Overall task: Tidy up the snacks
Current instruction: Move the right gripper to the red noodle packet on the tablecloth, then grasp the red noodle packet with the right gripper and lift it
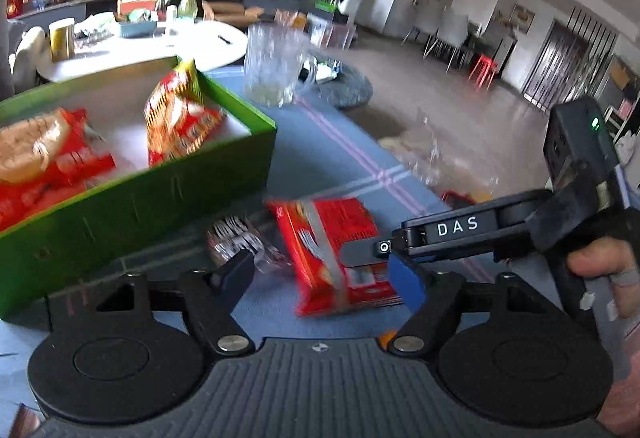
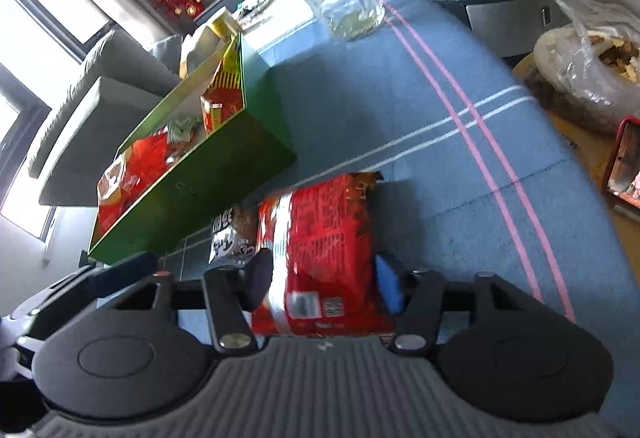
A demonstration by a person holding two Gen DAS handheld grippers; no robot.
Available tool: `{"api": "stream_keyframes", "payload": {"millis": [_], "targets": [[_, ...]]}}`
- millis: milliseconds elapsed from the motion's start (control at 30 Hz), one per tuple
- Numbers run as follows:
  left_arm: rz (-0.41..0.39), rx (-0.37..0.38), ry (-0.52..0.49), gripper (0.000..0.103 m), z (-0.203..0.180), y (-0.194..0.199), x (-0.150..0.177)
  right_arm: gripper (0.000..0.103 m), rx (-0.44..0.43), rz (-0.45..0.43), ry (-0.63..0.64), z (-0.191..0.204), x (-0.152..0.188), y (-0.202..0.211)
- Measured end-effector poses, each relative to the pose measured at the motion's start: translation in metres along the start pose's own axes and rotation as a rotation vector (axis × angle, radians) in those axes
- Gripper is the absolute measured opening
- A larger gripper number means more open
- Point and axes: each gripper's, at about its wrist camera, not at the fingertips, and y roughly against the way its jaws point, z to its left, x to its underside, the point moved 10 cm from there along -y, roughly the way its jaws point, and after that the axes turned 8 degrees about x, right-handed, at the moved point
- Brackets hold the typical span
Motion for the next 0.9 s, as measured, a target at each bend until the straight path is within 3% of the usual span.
{"api": "stream_keyframes", "payload": {"millis": [67, 300, 667, 900], "targets": [[0.018, 0.016, 0.025, 0.070, 0.003, -0.005, 0.004, 0.025, -0.024, 0.021, -0.003, 0.002, 0.004, -0.003], [0.012, 0.008, 0.039, 0.072, 0.012, -0.004, 0.001, 0.025, -0.056, 0.022, -0.009, 0.001, 0.003, 0.000], [0.073, 0.059, 0.002, 0.072, 0.008, -0.038, -0.001, 0.026, -0.037, 0.013, -0.044, -0.006, -0.010, -0.001], [0.076, 0.064, 0.008, 0.073, 0.014, -0.036, -0.003, 0.026, -0.049, 0.027, -0.042, -0.001, -0.014, -0.008]]}}
